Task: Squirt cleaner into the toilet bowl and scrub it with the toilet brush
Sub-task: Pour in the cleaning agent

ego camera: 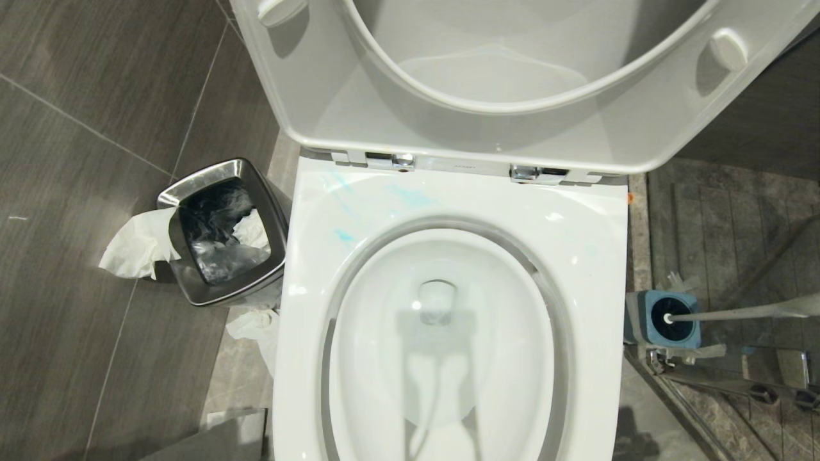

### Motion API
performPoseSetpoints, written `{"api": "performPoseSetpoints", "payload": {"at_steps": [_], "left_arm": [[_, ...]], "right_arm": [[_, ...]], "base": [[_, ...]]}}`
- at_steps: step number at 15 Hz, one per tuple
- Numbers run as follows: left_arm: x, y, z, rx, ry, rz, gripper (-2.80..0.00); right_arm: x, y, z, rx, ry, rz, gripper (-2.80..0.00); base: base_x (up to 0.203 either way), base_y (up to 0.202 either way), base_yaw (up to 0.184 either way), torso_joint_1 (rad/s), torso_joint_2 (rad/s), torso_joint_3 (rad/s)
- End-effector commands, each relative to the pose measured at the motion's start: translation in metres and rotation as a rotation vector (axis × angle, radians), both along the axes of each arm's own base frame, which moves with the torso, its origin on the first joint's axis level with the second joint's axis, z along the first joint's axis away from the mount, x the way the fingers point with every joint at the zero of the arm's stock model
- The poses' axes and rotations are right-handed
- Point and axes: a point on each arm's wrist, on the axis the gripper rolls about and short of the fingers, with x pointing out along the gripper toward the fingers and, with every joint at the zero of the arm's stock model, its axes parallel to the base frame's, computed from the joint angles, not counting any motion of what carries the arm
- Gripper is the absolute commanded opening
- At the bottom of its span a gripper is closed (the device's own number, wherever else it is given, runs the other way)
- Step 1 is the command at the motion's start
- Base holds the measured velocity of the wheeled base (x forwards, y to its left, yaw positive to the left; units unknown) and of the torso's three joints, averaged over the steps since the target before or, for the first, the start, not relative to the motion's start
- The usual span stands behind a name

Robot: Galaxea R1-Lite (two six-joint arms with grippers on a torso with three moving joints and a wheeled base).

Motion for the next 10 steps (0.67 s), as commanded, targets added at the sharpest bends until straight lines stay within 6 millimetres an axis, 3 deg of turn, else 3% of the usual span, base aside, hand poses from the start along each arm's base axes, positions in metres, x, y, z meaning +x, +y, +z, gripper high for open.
{"api": "performPoseSetpoints", "payload": {"at_steps": [1,5,10], "left_arm": [[0.000,0.000,0.000,0.000,0.002,0.000,-2.80],[0.000,0.000,0.000,0.000,0.002,0.000,-2.80],[0.000,0.000,0.000,0.000,0.002,0.000,-2.80]], "right_arm": [[-0.009,0.000,0.004,-0.001,0.100,0.004,-2.80],[-0.014,0.000,0.026,-0.002,0.226,0.005,-2.80],[0.023,0.000,0.067,-0.008,0.456,-0.006,-2.80]], "base": [[0.000,0.000,0.000,0.000,0.00,0.000],[0.000,0.000,0.000,0.000,0.00,0.000],[0.000,0.000,0.000,0.000,0.00,0.000]]}}
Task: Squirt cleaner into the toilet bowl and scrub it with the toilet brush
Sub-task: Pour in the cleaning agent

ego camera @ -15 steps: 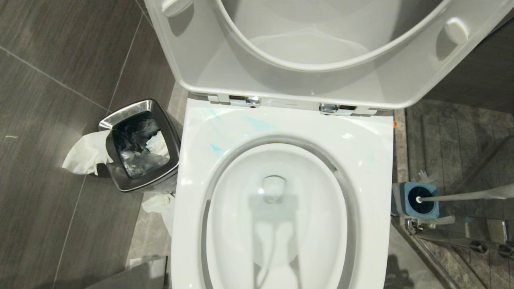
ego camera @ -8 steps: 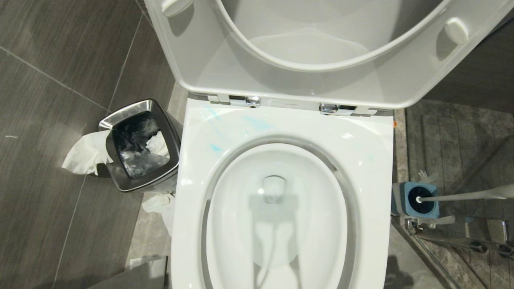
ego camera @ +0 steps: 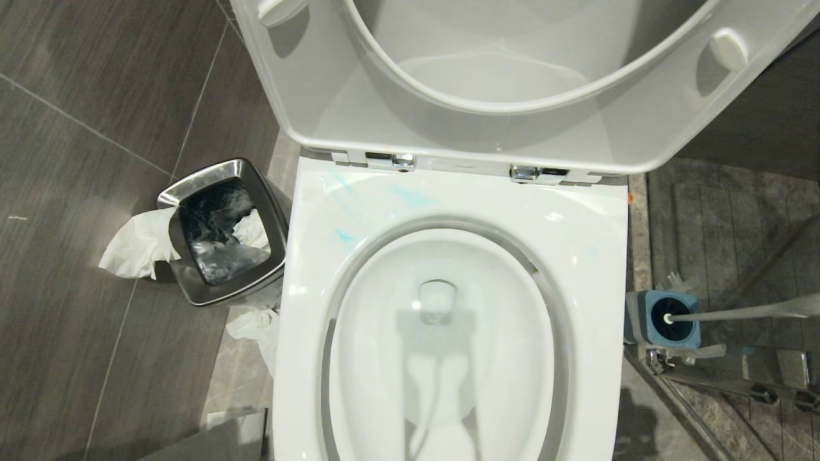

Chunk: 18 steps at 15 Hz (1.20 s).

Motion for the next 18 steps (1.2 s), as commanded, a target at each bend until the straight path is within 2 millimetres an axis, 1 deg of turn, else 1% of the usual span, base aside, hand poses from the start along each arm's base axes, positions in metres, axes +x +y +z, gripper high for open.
{"api": "performPoseSetpoints", "payload": {"at_steps": [1,3,5,8,10,12,18], "left_arm": [[0.000,0.000,0.000,0.000,0.002,0.001,-2.80],[0.000,0.000,0.000,0.000,0.002,0.001,-2.80],[0.000,0.000,0.000,0.000,0.002,0.001,-2.80],[0.000,0.000,0.000,0.000,0.002,0.001,-2.80],[0.000,0.000,0.000,0.000,0.002,0.001,-2.80],[0.000,0.000,0.000,0.000,0.002,0.001,-2.80],[0.000,0.000,0.000,0.000,0.002,0.001,-2.80]], "right_arm": [[0.034,0.000,0.015,-0.013,0.185,-0.016,-2.80],[0.061,0.000,0.018,-0.030,0.252,-0.036,-2.80],[0.098,0.000,0.019,-0.035,0.252,-0.043,-2.80],[0.164,0.000,0.014,-0.039,0.193,-0.052,-2.80],[0.196,0.001,0.007,-0.031,0.133,-0.044,-2.80],[0.220,0.002,-0.002,-0.017,0.041,-0.026,-2.80],[0.272,0.008,-0.049,-0.001,-0.183,0.014,-2.80]], "base": [[0.000,0.000,0.000,0.000,0.00,0.000],[0.000,0.000,0.000,0.000,0.00,0.000],[0.000,0.000,0.000,0.000,0.00,0.000],[0.000,0.000,0.000,0.000,0.00,0.000],[0.000,0.000,0.000,0.000,0.00,0.000],[0.000,0.000,0.000,0.000,0.00,0.000],[0.000,0.000,0.000,0.000,0.00,0.000]]}}
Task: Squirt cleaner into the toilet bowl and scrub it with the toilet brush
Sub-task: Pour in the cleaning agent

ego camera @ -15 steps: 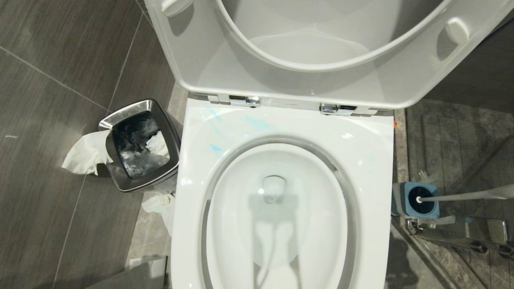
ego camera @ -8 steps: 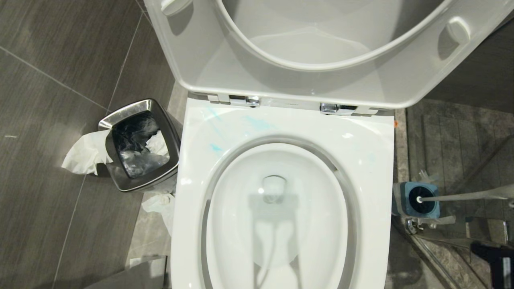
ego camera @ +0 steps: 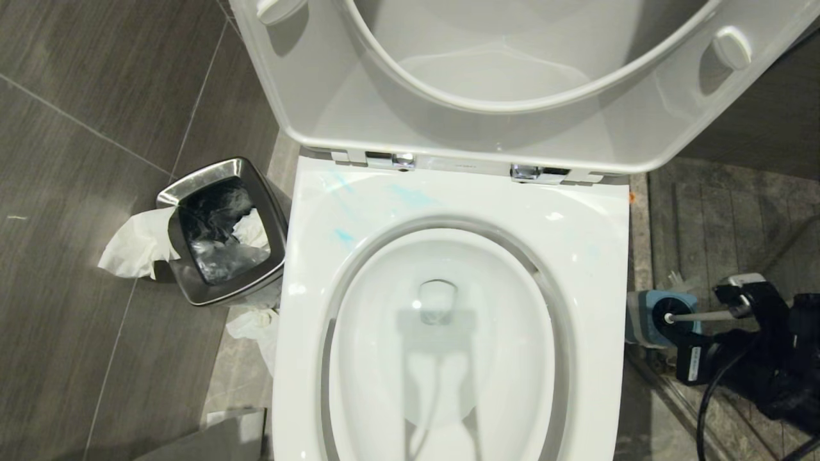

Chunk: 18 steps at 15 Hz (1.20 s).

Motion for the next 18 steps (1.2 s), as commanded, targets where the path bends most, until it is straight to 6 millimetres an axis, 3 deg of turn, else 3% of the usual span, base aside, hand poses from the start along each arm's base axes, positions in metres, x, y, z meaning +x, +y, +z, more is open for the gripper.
{"api": "performPoseSetpoints", "payload": {"at_steps": [1,3,5,7,18], "left_arm": [[0.000,0.000,0.000,-0.001,0.002,0.001,-2.80],[0.000,0.000,0.000,-0.001,0.002,0.001,-2.80],[0.000,0.000,0.000,-0.001,0.002,0.001,-2.80],[0.000,0.000,0.000,-0.001,0.002,0.001,-2.80],[0.000,0.000,0.000,-0.001,0.002,0.000,-2.80]], "right_arm": [[0.029,0.002,-0.028,0.000,-0.097,0.005,-2.80],[0.043,0.003,-0.044,-0.005,-0.135,-0.007,-2.80],[0.057,0.003,-0.041,-0.011,-0.204,-0.031,-2.80],[0.064,0.003,-0.051,-0.006,-0.181,-0.037,-2.80],[0.112,0.000,-0.056,-0.001,-0.269,-0.052,-2.80]], "base": [[0.000,0.000,0.000,0.000,0.00,0.000],[0.000,0.000,0.000,0.000,0.00,0.000],[0.000,0.000,0.000,0.000,0.00,0.000],[0.000,0.000,0.000,0.000,0.00,0.000],[0.000,0.000,0.000,0.000,0.00,0.000]]}}
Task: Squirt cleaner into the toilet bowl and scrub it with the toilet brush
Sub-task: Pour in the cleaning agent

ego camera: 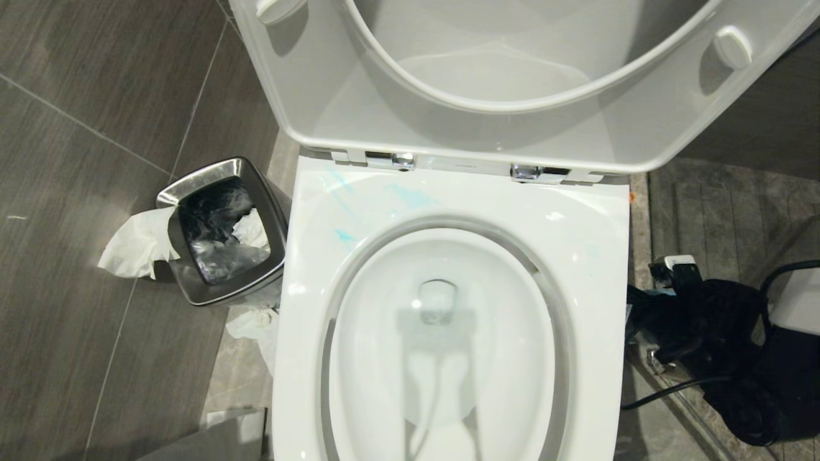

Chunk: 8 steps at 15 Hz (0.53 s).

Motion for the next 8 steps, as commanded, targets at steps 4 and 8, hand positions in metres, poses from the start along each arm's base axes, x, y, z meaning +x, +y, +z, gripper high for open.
{"api": "performPoseSetpoints", "payload": {"at_steps": [4,8], "left_arm": [[0.000,0.000,0.000,0.000,0.002,0.001,-2.80],[0.000,0.000,0.000,0.000,0.002,0.001,-2.80]], "right_arm": [[0.027,0.001,-0.007,-0.005,-0.046,0.000,0.00],[0.040,0.001,-0.008,-0.005,-0.077,0.002,0.00]], "base": [[0.000,0.000,0.000,0.000,0.00,0.000],[0.000,0.000,0.000,0.000,0.00,0.000]]}}
